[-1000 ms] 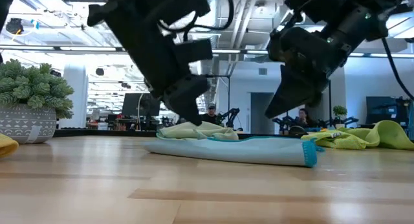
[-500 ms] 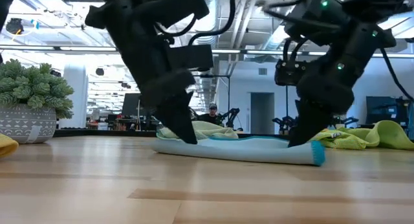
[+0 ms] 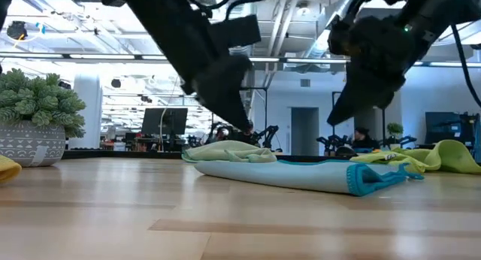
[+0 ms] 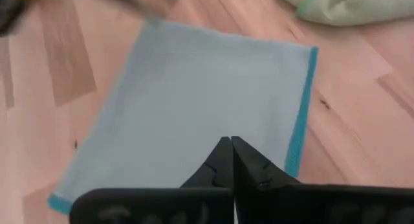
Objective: Fold microfiber towels
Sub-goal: Fold the blue microfiber cloth
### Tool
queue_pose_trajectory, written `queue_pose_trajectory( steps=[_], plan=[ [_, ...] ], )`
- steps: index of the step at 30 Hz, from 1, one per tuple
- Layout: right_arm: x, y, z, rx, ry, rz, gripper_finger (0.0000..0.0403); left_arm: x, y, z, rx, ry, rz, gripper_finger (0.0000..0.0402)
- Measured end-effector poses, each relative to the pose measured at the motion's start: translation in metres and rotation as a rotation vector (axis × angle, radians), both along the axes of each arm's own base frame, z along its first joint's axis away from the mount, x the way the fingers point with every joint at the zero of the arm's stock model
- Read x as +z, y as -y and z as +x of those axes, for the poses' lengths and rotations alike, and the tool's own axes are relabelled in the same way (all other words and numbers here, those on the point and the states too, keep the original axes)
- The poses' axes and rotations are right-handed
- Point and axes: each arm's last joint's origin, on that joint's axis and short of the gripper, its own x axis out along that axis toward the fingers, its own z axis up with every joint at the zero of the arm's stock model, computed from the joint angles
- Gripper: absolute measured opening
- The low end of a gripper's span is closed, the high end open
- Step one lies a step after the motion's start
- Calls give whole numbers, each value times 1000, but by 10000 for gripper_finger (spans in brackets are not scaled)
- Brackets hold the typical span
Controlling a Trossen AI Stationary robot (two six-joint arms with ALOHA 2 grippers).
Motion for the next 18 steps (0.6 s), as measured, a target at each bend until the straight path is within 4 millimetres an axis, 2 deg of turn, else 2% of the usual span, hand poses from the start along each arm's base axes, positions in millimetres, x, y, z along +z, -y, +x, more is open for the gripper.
queue_pose_trajectory(
  steps=[3,11,14,18],
  plan=[
    [-12,6,5,-23,-35,-13,13,-6,5,0,-87,-57,-147,77],
    [-49,24,6,-114,-235,2,14,-38,-17,-19,65,-165,-69,77],
    [-50,24,5,-104,-264,44,14,-43,-27,-24,116,-166,-25,77],
    [-39,20,0,-110,-293,117,12,-43,-36,-26,173,-160,120,77]
  ],
)
